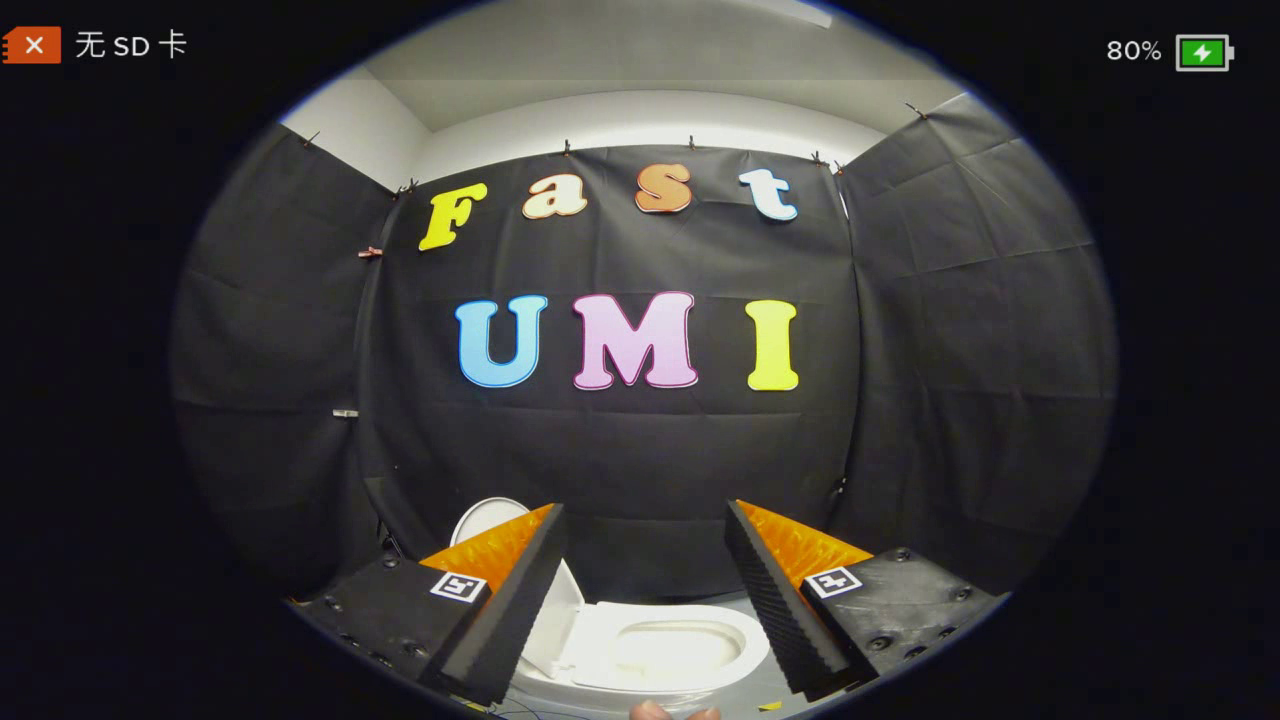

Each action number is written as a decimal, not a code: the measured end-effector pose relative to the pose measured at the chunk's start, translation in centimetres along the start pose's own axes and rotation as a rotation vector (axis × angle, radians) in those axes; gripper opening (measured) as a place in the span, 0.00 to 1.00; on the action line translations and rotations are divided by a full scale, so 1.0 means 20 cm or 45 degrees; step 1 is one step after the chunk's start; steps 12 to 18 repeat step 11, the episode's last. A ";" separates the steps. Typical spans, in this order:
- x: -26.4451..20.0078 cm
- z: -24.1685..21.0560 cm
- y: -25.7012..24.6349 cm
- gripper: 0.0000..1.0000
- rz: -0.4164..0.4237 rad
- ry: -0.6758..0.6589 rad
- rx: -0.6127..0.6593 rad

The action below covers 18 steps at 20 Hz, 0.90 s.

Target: Open the toilet lid.

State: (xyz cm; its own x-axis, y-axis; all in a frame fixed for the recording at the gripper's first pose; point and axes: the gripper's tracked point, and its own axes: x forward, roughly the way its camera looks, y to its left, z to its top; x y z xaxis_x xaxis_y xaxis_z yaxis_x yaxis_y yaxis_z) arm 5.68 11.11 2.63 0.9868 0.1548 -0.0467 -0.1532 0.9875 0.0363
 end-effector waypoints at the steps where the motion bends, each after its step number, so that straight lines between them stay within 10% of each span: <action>1: 0.00 0.00 0.00 1.00 0.001 0.000 0.001; 18: -0.01 0.01 0.00 1.00 0.003 -0.002 0.000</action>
